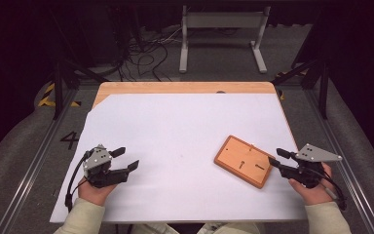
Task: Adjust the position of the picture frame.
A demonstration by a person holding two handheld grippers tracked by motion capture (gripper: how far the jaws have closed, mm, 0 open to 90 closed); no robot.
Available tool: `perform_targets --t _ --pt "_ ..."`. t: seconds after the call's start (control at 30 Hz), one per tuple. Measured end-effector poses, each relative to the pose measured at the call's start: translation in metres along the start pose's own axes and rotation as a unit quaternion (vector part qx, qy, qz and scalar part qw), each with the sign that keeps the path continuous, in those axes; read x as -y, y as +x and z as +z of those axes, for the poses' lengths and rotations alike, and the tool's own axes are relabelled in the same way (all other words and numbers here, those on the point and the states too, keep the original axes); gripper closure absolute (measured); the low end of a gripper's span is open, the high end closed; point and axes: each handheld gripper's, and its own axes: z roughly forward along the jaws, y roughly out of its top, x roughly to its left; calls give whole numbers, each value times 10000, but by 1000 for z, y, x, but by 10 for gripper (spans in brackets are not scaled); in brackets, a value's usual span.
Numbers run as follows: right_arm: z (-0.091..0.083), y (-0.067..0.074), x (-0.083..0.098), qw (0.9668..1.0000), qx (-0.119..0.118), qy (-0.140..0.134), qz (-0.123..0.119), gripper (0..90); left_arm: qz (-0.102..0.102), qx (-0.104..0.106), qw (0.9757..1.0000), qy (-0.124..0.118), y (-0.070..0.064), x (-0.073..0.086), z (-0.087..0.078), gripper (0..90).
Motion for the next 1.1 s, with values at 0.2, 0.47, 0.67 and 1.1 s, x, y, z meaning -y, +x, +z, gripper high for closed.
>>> perform_targets --t 0.2,0.47,0.67,1.1 --pt "-1 2 -1 10000 -31 -27 -69 544 11 -3 10000 -21 0 -1 0 300" --pt "0 3 -1 10000 49 -41 -29 505 -16 -13 10000 -18 1 -1 0 299" --pt "0 2 -1 9999 114 -38 14 523 -25 -18 10000 -9 1 -1 0 299" --pt "14 -9 -16 9990 430 62 115 568 -55 -9 9999 137 2 0 4 298"
